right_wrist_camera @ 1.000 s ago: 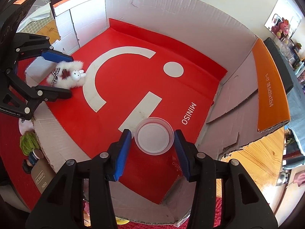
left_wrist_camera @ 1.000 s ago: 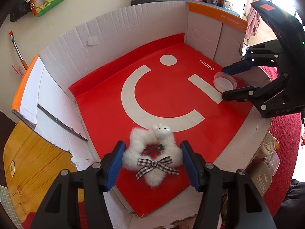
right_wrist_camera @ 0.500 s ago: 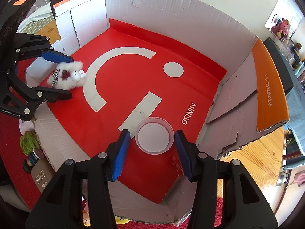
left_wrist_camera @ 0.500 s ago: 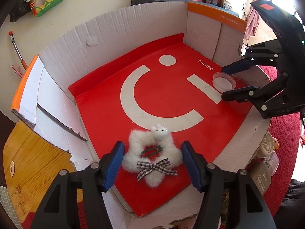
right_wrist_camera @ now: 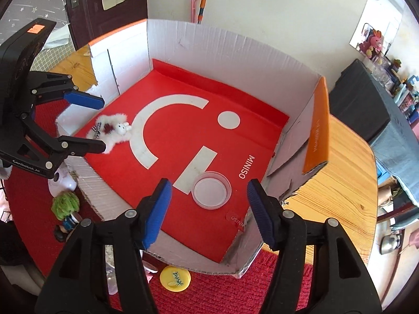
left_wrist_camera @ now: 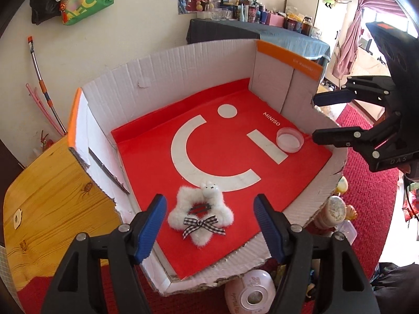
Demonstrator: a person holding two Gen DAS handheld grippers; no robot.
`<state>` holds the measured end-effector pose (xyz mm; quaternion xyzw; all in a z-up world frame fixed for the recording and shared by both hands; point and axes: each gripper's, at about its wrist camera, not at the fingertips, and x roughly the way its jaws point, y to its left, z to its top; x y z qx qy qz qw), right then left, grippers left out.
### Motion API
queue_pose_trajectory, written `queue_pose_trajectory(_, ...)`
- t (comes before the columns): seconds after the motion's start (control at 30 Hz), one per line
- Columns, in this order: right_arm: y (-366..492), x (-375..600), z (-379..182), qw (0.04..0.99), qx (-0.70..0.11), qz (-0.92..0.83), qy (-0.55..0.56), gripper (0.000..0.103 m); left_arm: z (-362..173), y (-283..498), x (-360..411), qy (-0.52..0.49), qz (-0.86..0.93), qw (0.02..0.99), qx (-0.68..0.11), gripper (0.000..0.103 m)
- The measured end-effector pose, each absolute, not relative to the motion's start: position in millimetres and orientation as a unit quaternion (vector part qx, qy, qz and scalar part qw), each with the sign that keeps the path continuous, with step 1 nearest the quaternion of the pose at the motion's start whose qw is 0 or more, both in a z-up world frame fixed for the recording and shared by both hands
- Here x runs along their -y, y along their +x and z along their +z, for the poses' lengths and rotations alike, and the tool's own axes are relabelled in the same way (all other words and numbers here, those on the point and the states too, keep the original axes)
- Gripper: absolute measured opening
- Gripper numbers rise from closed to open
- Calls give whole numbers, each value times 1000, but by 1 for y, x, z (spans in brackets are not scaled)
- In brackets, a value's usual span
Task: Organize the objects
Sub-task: 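Withdraw both tools from the box back toward the remaining items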
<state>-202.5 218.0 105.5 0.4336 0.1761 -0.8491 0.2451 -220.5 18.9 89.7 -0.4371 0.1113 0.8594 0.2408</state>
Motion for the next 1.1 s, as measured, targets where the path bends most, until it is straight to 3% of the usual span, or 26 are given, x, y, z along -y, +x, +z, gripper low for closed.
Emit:
queue_pose_trajectory(0.33, -174, -221, 153, 238, -143, -889, 365, 72, 134, -181, -7, -366, 899, 226, -85, 76)
queue_pose_trajectory(0.6, -138, -229, 179, 226, -126, -912, 317, 78, 152, -147, -1, -309, 926, 202, -75, 85)
queue_pose_trajectory(0.77, -112, -236, 184, 213, -107, -928, 287, 89, 153, -122, 6, -273, 943, 176, -68, 91)
queue_pose_trajectory(1.1, -59, -242, 170, 146, -98, -961, 214, 99, 140, -83, 10, -235, 961, 137, -44, 96)
